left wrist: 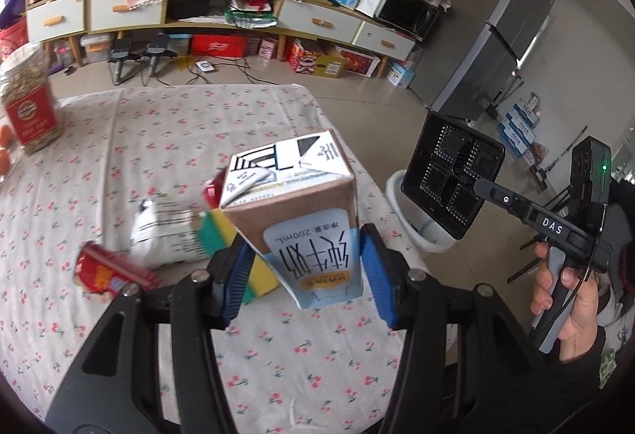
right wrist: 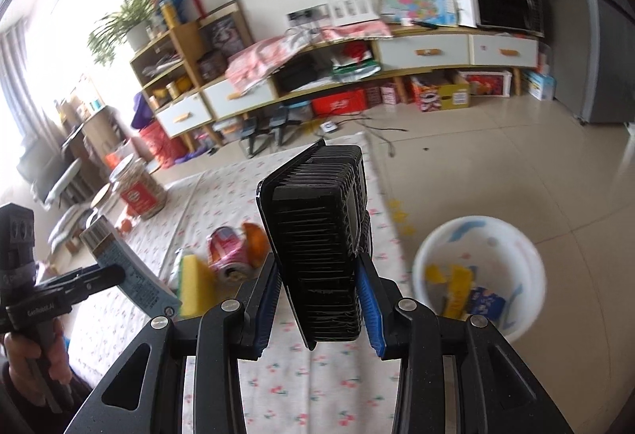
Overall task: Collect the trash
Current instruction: 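Carry the carton to the white bucket and open the left gripper while the right carries the tray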
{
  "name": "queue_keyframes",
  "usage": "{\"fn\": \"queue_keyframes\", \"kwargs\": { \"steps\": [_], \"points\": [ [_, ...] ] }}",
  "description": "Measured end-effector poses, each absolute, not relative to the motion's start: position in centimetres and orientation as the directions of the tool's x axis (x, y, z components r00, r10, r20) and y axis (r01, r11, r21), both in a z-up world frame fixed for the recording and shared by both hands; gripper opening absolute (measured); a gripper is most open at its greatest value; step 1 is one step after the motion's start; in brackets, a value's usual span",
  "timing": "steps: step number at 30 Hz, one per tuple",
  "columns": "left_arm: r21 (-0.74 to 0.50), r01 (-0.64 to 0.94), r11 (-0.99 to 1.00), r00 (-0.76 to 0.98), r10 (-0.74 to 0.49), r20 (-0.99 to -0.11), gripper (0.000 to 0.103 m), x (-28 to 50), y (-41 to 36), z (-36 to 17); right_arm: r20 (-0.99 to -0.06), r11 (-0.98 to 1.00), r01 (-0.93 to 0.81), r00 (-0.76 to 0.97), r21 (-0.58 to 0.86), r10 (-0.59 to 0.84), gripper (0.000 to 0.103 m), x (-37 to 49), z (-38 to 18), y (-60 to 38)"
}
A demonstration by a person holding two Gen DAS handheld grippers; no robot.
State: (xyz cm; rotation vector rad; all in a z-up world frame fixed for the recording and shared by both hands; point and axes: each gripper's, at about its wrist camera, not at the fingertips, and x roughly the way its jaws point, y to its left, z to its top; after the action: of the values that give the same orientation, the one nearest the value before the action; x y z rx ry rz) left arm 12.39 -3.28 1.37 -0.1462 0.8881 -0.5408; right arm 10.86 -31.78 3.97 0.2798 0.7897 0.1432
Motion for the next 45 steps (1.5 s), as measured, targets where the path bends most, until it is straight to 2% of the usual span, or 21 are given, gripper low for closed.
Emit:
{"fn": "queue_keyframes", "kwargs": {
  "steps": [14,25,31,33,35,40,45],
  "points": [
    [-0.374,0.516,0.771,0.354,-0.589,-0.726,0.055,15.9,-19.1,-1.7,-0.713,0.912,0.189,0.687,0.364,0.142,0.038,9.0,0.9,-43.2],
    [-0.356,0.549,0.756,0.350,-0.595,-0.723,0.055,17.8,-27.0,-4.4,-0.748,0.879,0.301,0.657,0.371,0.091,0.038,7.4,-1.4,-47.9],
    [-0.370,0.538,0.757,0.344,-0.599,-0.723,0.059,18.6,-27.9,-5.4,-0.756,0.862,0.334,0.649,0.382,0.083,0.038,7.7,-1.8,-49.0],
    [-0.347,0.523,0.779,0.371,-0.574,-0.730,0.072,18.6,-27.7,-5.3,-0.760,0.859,0.342,0.645,0.381,0.080,0.038,7.9,-2.0,-49.1],
    [-0.347,0.512,0.786,0.386,-0.571,-0.725,0.076,18.3,-26.8,-4.7,-0.763,0.855,0.348,0.641,0.384,0.082,0.038,8.0,-2.1,-49.2],
    [-0.317,0.503,0.804,0.399,-0.541,-0.740,0.077,17.8,-24.5,-4.1,-0.771,0.851,0.355,0.631,0.386,0.087,0.038,8.1,-2.5,-49.3],
    [-0.299,0.482,0.823,0.415,-0.516,-0.749,0.083,16.6,-21.1,-3.6,-0.779,0.856,0.342,0.618,0.387,0.106,0.039,9.1,-2.7,-48.4]
  ]
}}
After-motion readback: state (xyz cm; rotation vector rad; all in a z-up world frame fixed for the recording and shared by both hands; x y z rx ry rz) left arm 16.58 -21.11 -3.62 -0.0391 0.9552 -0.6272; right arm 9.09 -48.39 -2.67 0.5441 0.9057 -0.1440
